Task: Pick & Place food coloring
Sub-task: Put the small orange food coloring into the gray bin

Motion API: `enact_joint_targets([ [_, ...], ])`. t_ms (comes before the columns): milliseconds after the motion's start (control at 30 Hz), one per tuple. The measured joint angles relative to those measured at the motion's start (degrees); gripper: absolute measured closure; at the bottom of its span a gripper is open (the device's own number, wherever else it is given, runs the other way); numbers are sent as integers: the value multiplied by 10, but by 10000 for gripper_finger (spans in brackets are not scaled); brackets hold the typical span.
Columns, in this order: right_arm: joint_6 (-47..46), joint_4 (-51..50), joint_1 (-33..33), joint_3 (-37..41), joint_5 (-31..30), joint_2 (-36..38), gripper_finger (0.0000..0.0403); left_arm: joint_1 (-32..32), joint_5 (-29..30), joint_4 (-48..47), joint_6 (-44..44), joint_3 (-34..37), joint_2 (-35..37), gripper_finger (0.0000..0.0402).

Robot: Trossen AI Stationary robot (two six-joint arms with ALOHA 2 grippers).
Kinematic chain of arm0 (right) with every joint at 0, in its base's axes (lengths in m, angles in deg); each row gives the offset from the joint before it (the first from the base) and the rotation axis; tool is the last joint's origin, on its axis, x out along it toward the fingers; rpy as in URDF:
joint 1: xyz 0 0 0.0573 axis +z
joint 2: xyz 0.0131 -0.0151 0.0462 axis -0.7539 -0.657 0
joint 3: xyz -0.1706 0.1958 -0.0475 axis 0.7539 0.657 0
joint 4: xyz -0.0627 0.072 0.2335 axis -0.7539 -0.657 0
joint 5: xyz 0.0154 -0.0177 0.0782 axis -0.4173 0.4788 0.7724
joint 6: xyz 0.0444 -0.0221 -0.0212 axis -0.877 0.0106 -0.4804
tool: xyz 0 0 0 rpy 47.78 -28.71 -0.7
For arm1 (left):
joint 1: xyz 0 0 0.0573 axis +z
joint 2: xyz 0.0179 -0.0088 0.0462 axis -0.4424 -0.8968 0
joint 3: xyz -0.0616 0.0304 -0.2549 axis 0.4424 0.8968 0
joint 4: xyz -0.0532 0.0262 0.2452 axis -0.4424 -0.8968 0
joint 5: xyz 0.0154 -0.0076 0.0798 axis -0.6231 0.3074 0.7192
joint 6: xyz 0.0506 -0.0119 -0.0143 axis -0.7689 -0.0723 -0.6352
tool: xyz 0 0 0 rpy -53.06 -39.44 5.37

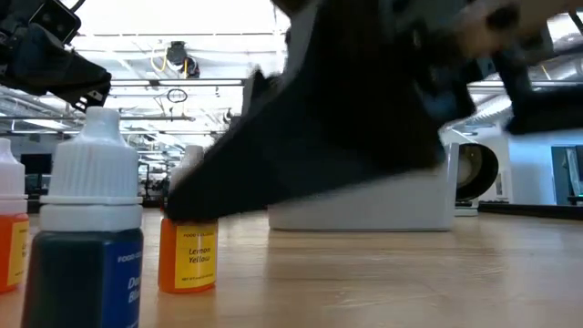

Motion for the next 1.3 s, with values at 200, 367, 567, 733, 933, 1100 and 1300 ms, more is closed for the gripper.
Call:
enact_joint_targets([
  [200, -8, 11, -3, 0, 1, -12, 250, 0, 0, -1, 0, 0, 0, 355],
  [367, -7, 24, -3, 0, 3, -9, 250, 0, 0, -1, 0, 0, 0, 355],
  [567, -4, 25, -3, 0, 3, -8, 250, 0, 0, -1, 1, 0, 0, 355],
  [733, -6, 23, -3, 0, 4, -8, 258, 0, 0, -1, 1, 0, 0, 355],
  [933, -13, 7, -4, 0, 5, -8, 298, 0, 0, -1, 1, 0, 0, 355],
  [1100, -13, 9, -4, 0, 5, -8, 334, 0, 0, -1, 2, 0, 0, 355],
  [1300, -13, 8, -4, 0, 5, -8, 332, 0, 0, -1, 4, 0, 0, 355],
])
